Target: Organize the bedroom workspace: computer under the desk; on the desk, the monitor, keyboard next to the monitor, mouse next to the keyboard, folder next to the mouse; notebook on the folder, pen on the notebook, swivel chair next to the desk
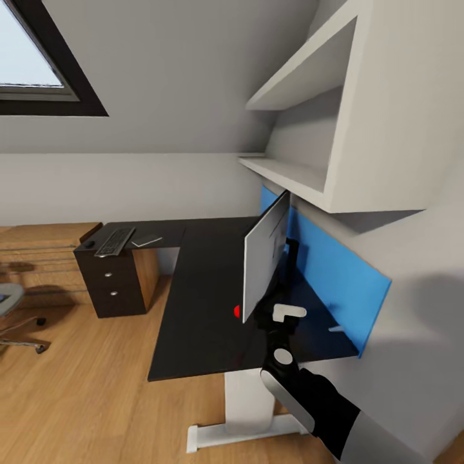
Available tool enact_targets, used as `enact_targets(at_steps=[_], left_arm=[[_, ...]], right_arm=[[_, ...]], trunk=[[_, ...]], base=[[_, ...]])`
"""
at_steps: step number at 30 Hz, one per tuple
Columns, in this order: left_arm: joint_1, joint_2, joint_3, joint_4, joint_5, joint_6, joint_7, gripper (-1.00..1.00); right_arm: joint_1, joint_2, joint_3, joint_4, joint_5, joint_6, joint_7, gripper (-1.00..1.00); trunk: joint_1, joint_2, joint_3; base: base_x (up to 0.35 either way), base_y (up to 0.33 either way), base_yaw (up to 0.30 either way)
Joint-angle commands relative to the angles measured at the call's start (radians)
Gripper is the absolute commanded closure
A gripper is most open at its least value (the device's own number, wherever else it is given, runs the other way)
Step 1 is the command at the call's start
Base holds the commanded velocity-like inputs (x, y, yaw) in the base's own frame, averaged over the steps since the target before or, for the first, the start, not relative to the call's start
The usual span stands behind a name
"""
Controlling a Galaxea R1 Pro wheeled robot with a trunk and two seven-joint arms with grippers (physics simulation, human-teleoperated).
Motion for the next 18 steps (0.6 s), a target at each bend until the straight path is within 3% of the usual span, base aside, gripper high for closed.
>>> enact_targets(at_steps=[1,9,18], left_arm=[[0.001,0.0,-0.009,-0.003,0.01,0.005,0.005,-1.0],[0.001,0.0,-0.073,-0.003,0.009,-0.004,0.006,-1.0],[0.001,0.0,-0.084,-0.003,0.01,-0.005,0.008,-1.0]], right_arm=[[-0.001,-0.002,0.004,-0.001,-0.005,-0.005,-0.006,-1.0],[0.006,-0.001,0.004,0.0,0.039,-0.008,-0.006,-1.0],[0.015,-0.001,0.004,0.0,0.052,-0.01,-0.006,-1.0]], trunk=[[0.0,-0.001,-0.001],[0.0,-0.001,-0.001],[0.0,-0.001,-0.001]], base=[[0.12,0.092,0.0],[0.219,0.141,0.0],[0.039,0.041,0.0]])
